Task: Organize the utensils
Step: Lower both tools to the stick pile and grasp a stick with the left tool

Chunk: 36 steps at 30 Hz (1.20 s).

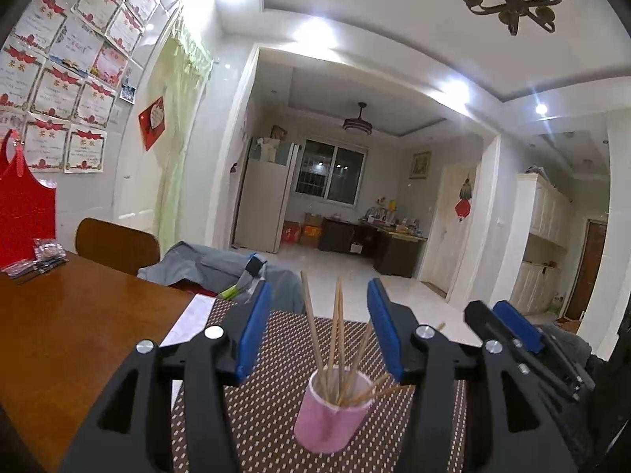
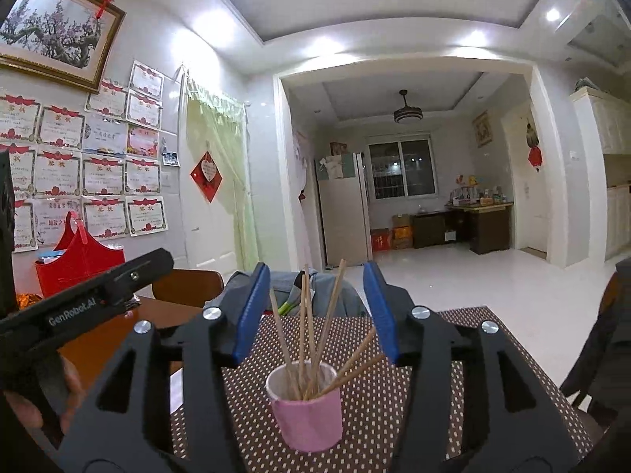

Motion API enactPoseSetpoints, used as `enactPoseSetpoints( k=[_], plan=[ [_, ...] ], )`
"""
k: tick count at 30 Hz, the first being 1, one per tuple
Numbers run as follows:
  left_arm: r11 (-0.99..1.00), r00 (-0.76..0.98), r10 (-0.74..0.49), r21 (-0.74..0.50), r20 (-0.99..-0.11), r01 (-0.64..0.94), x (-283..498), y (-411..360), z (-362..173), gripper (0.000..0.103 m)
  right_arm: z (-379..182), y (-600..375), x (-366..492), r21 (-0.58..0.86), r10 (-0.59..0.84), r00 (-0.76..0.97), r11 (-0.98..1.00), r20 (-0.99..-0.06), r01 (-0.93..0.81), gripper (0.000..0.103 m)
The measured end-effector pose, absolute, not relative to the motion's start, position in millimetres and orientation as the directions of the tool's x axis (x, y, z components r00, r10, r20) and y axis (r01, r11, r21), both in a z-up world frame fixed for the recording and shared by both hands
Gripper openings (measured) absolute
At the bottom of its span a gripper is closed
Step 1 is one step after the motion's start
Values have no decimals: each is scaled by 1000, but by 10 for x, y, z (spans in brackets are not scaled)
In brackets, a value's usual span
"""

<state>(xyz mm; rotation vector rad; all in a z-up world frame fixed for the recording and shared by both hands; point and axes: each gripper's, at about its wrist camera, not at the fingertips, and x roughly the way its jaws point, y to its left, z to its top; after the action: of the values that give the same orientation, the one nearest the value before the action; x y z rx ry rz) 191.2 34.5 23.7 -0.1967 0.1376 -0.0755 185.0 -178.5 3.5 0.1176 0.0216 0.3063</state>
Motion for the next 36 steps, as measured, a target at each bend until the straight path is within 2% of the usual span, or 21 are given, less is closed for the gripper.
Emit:
enactPoseSetpoints(
  k=[12,16,22,31,36],
  plan=[
    [988,988,-69,-145,-141,48,1219,199,207,51,-33,-1866,1286,153,318,945,940,-69,-305,52],
    [991,981,-80,-124,-178,58,1105,133,129,51,-101,-1895,1160,159,323,940,939,-107,-305,53],
    [991,936,-106,-108,-334,74,1110,100,-99,51,-314,-1935,1051,161,318,922,944,-220,-287,54],
    [992,716,-121,-69,-688,102,1401,60,-743,51,-770,-2047,1150,186,305,839,951,-451,-247,54],
    [989,599,-127,-50,-791,143,1446,-1,-1119,51,-947,-2082,1186,191,304,800,952,-518,-239,54]
  ],
)
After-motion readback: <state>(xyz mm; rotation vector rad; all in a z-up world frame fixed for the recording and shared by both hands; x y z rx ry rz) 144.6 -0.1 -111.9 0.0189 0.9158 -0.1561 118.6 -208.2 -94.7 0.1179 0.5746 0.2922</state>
